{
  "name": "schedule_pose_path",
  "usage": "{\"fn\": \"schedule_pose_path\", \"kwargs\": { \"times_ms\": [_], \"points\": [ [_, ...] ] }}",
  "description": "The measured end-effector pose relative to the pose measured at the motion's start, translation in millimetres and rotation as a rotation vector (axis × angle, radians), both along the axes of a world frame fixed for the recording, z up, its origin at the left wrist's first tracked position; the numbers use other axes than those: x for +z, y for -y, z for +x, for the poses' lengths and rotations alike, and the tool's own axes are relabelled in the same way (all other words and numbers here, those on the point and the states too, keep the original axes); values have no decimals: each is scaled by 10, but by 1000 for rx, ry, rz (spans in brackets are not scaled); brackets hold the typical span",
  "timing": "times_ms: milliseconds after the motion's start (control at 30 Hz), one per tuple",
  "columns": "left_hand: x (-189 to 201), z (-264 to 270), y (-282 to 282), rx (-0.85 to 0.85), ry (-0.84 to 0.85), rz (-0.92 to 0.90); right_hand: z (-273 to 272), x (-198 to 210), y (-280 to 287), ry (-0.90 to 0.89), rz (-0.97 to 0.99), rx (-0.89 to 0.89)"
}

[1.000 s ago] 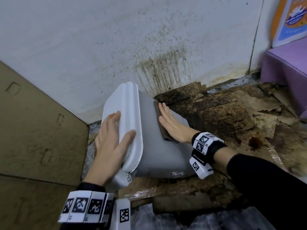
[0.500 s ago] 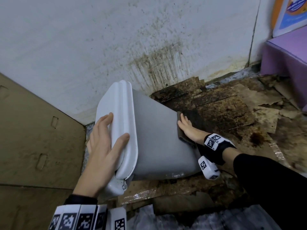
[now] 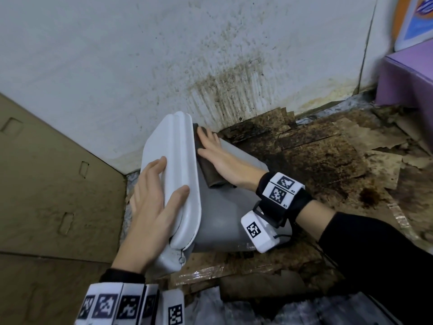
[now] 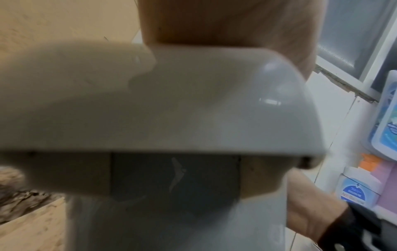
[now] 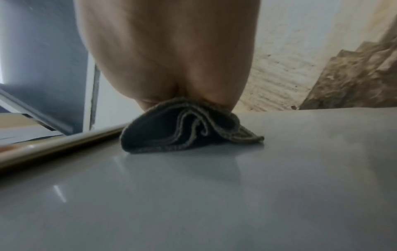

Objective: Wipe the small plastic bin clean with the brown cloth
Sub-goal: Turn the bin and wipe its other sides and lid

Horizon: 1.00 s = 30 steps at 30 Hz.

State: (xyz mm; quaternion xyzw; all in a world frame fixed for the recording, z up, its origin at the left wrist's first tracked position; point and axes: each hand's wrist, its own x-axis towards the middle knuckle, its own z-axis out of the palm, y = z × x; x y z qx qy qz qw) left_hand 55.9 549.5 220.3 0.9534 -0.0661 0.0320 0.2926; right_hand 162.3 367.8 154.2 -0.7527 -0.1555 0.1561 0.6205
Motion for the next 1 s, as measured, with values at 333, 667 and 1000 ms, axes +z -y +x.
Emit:
{"fn": "schedule_pose_path", "kwargs": {
  "times_ms": [333, 667, 1000],
  "points": [
    [4, 7, -28, 19, -10, -14, -22, -740, 332, 50, -242, -37],
    [0, -7, 9, -2, 4, -6, -2, -1224, 620, -332, -224, -228],
    [26, 1, 52, 5, -4, 4, -6, -554, 357, -251, -75, -270]
  ]
}}
